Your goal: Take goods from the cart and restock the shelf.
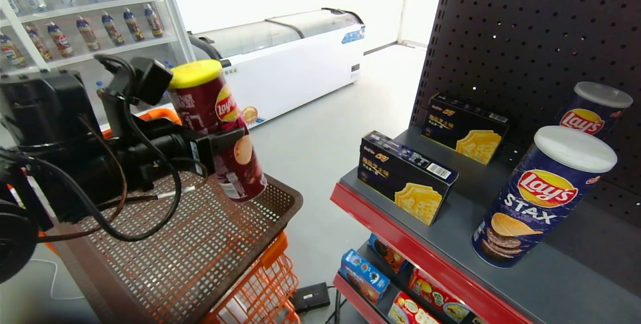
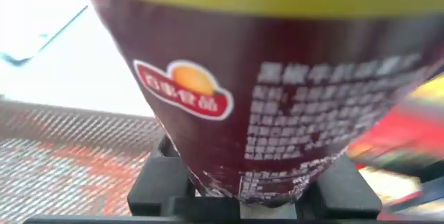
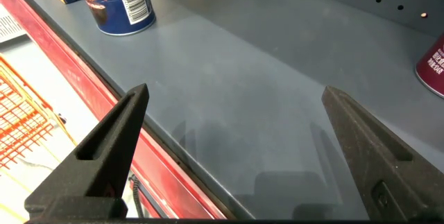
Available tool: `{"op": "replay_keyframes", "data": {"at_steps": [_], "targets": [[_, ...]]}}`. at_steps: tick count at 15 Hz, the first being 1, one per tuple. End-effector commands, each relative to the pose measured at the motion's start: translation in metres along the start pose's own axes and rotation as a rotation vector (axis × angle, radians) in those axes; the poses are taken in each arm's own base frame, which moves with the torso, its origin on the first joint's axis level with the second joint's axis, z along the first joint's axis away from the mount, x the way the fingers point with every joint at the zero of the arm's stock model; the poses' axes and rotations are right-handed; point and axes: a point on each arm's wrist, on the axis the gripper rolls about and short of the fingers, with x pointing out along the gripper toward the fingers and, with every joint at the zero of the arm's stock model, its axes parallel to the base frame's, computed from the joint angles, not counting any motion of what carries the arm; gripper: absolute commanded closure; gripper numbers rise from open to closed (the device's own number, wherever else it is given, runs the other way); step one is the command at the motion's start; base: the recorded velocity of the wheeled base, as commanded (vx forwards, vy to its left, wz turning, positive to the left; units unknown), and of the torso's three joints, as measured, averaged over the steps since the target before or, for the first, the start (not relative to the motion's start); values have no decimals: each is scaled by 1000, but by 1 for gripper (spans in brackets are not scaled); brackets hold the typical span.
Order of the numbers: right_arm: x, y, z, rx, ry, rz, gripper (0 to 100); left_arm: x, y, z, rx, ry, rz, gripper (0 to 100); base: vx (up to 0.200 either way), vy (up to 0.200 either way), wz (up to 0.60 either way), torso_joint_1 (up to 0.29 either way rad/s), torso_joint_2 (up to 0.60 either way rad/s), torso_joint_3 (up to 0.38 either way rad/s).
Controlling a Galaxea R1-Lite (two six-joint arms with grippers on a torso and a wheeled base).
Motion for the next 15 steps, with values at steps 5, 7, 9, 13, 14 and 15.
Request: {"op": "replay_keyframes", "data": {"at_steps": [5,7,9,13,14,15], "targets": [[0,0,0,0,1,0,0,-46,-44,35,20,-94,-142,100,0,0,0,0,0,0],[0,0,0,0,1,2,0,-49,-57,31,29,-73,-198,100,0,0,0,0,0,0],[0,0,0,0,1,0,0,-61,-67,34,30,-88,-251,100,0,0,0,0,0,0],[0,0,0,0,1,0,0,-77,-67,12,71,-44,-241,100,0,0,0,0,0,0],[0,0,0,0,1,0,0,-76,-67,12,81,-42,-242,100,0,0,0,0,0,0],[0,0,0,0,1,0,0,-75,-66,11,94,-39,-242,100,0,0,0,0,0,0]]}}
